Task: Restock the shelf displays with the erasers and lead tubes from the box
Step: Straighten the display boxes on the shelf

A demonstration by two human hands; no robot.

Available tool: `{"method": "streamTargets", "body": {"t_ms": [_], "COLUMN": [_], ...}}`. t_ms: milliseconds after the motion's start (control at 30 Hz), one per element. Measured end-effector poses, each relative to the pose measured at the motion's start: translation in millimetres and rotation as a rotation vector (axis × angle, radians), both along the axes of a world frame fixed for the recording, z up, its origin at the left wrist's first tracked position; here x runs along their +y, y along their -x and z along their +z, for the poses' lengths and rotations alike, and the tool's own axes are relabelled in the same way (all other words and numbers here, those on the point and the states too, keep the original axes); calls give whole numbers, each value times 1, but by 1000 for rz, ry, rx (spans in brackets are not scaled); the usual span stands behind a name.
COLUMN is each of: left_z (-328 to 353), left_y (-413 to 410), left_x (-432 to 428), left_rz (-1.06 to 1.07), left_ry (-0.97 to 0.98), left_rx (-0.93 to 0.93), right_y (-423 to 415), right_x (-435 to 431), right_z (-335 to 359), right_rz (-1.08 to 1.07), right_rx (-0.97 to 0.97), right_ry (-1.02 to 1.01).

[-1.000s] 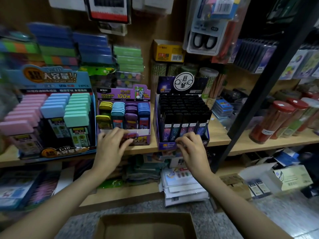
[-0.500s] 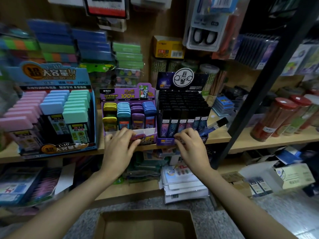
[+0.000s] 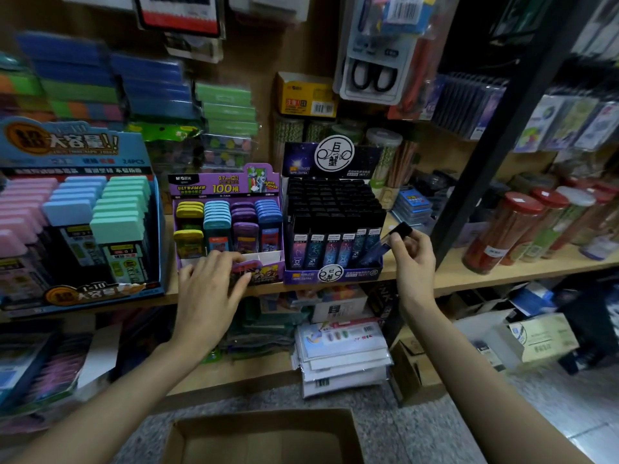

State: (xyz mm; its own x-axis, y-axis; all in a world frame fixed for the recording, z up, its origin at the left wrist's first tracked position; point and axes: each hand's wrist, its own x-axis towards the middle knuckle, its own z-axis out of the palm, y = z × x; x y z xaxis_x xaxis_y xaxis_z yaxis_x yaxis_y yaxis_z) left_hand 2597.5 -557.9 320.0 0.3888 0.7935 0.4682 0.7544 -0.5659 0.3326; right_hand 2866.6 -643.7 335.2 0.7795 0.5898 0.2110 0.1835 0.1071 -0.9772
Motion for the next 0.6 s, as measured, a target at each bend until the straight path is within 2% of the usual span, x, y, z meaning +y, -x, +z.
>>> {"method": "streamTargets", "body": {"t_ms": [133,300,367,600], "left_z": [0,-1,-1,-1], "left_y": [0,0,0,0], "left_x": [0,1,1,1], "left_rz": [5,-1,-1,2], "left_ry": [-5,-27,-31,-33], "left_rx": [11,1,1,16], "right_y": [12,23,26,21], "right_x": [1,2,3,5], "right_z": [5,8,10,6], "right_rz": [45,-3,-21,-18], "right_rx": [-321,-666,-710,-688], "right_ry": [24,101,124,206]}}
